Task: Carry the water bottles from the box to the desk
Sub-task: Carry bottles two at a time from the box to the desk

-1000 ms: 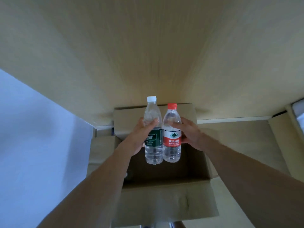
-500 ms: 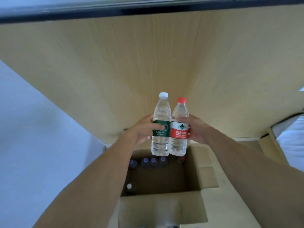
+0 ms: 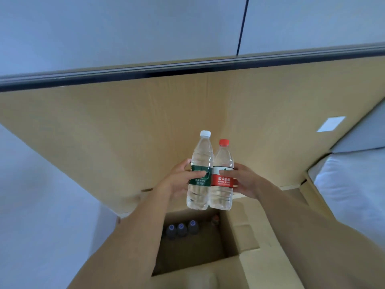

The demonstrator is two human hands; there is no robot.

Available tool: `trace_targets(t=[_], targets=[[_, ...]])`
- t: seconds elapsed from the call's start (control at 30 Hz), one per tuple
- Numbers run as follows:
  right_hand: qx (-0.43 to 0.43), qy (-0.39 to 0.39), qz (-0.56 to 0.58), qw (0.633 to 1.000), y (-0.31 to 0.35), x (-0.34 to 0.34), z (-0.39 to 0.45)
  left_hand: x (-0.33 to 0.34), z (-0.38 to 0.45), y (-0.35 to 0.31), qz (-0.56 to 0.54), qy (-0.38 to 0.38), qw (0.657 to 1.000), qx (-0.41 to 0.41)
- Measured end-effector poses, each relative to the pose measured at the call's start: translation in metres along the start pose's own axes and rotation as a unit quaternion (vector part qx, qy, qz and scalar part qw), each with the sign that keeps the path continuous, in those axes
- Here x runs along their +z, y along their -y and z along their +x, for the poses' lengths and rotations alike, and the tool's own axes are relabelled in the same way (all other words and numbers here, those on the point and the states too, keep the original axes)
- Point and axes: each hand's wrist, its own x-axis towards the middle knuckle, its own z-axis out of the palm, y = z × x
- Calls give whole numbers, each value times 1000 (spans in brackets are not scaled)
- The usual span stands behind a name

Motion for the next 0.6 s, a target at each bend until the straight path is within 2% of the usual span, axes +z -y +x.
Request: trace_targets(t=[0.13,0.3,0.47,0.6], targets=[[-15,-54,26,998,-6,-16,-32,27,0,-6,-15,33,999,6],[-38,-136,67,988,-22,-30,-87,65,-9,-16,-1,112,993,27],[-56,-203,139,968,-60,-42,-156,115,-24,-17,17,212,977,20],[-81,-262,198,941,-97,-53,-220,169,-46,-9,34,309,950,-8]])
